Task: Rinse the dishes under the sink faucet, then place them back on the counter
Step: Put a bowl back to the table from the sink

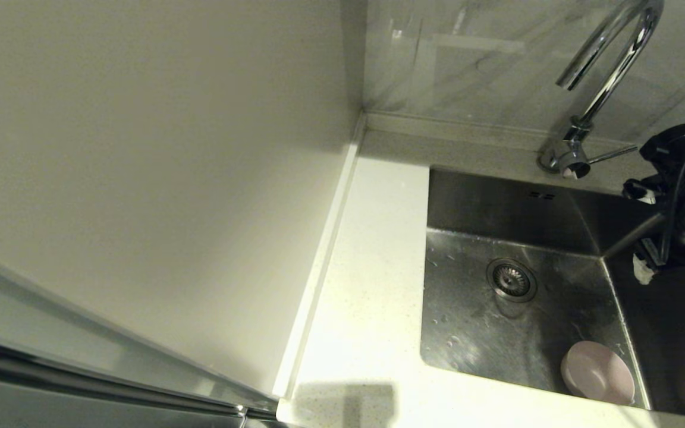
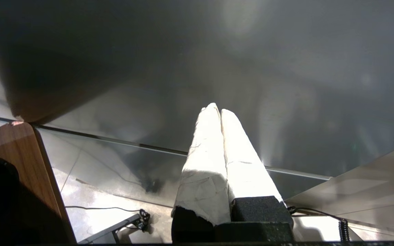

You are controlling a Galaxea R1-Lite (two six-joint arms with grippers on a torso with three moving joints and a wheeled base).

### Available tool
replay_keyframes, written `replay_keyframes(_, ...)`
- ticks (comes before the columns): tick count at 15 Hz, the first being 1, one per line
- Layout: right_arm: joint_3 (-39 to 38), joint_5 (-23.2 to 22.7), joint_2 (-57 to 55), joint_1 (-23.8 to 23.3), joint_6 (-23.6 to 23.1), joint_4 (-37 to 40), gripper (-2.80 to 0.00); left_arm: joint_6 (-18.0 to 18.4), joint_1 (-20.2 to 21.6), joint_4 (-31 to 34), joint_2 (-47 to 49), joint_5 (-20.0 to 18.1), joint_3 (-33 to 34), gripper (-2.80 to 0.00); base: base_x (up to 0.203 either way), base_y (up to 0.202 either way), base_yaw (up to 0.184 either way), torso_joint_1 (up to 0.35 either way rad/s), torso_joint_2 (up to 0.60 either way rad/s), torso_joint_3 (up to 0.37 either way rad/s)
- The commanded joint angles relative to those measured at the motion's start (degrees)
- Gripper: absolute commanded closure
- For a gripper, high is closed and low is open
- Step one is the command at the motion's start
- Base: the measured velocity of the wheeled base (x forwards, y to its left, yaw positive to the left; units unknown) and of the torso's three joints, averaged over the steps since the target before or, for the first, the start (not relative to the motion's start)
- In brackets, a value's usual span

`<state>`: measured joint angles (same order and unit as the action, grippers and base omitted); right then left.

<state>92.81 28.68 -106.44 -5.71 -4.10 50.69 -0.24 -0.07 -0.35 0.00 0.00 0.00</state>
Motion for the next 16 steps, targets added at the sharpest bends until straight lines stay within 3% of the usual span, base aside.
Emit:
replay_keyframes(1,-4.6,-0.1,-1.9,-0.2,0.1,0.6,-2.8,0.0,0.0,0.0,0.0,0.0,0.2,0.0,0.0,0.0,0.0,0.0,0.0,0.0)
replay_keyframes(3,-9.3,-1.1,-2.6,-0.2,0.3,0.6,-2.8,0.0,0.1,0.0,0.0,0.1,0.2,0.0,0.0,0.0,0.0,0.0,0.0,0.0)
replay_keyframes(5,-12.5,-6.5,-3.3,-0.2,-0.5,0.2,-2.8,0.0,0.1,0.0,0.0,0.0,0.2,0.0,0.0,0.0,0.0,0.0,0.0,0.0)
replay_keyframes(7,-13.0,-12.3,-4.1,-0.6,-4.8,-2.1,-2.8,0.0,0.0,0.0,0.0,0.0,0.2,0.0,0.0,0.0,0.0,0.0,0.0,0.0)
replay_keyframes(9,-14.3,-19.8,-4.3,-2.3,-13.6,-6.1,-2.8,0.0,0.0,0.0,0.0,0.0,0.2,0.0,0.0,0.0,0.0,0.0,0.0,0.0)
replay_keyframes(12,-14.7,-26.0,-5.8,-7.5,-34.2,-12.9,-2.8,0.0,0.0,0.0,0.0,0.0,0.1,0.0,0.0,0.0,0.0,0.0,0.0,0.0)
replay_keyframes(14,-11.1,-25.0,-9.1,-9.8,-40.7,-18.3,-2.8,0.0,0.1,-0.1,0.0,0.0,0.2,0.0,0.0,0.0,0.0,0.0,0.0,0.0)
replay_keyframes(16,-8.0,-19.4,-12.0,-10.8,-47.0,-20.2,-2.8,0.0,0.1,-0.1,0.0,0.0,0.1,0.0,0.0,0.0,0.0,0.0,0.0,0.0)
